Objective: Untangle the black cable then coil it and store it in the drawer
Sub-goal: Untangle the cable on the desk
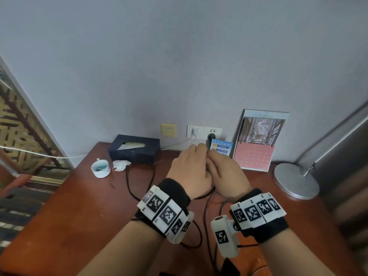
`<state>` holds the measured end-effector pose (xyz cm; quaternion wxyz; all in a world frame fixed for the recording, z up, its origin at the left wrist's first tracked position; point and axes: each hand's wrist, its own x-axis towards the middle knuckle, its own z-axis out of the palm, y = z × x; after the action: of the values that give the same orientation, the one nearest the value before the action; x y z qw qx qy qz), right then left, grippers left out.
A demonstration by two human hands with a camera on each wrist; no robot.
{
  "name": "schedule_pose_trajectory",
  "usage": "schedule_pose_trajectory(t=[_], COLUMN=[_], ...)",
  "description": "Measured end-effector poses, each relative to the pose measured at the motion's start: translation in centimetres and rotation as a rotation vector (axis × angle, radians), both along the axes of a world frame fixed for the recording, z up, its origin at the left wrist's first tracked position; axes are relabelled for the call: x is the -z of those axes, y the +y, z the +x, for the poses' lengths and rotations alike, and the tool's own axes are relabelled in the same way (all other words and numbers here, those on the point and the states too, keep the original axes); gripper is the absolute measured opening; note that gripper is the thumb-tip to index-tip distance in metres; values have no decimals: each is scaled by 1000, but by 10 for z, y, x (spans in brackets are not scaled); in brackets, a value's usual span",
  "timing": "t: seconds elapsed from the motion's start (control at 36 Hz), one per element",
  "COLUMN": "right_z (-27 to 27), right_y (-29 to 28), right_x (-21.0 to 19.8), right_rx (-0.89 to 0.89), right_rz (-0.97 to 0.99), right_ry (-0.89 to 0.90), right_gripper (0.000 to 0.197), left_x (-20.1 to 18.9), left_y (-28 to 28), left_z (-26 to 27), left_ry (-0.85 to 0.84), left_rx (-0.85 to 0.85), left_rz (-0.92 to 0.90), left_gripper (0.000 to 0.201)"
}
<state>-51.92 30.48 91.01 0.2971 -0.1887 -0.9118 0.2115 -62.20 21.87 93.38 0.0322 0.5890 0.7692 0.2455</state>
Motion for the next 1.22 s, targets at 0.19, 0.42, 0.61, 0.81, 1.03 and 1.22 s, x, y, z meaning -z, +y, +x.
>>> schedule_pose_trajectory(t=[0.19, 0.42, 0.61, 0.81, 1.03, 1.22], right_z=[12, 23, 25, 19, 12, 18], right_y=[5, 18, 22, 11, 3, 6], right_x=[6, 8, 3, -1, -1, 1], right_rx=[113, 236, 299, 253, 166, 141], right_rz=[-95, -320, -266, -97, 59, -117], right_ry=[-11, 89, 82, -23, -111, 3], right_gripper=[19, 26, 25, 17, 25, 14], left_x=[-1, 5, 14, 1, -6, -1], left_y=[-8, -15, -19, -19, -5, -5], left_z=[-18, -29, -38, -24, -6, -26], left_ry=[-291, -627, -633, 68, 216, -65], left_rx=[-16, -199, -256, -232, 7, -6], left_rz=[210, 484, 200, 4, 115, 64], left_gripper=[22, 29, 36, 58, 67, 31])
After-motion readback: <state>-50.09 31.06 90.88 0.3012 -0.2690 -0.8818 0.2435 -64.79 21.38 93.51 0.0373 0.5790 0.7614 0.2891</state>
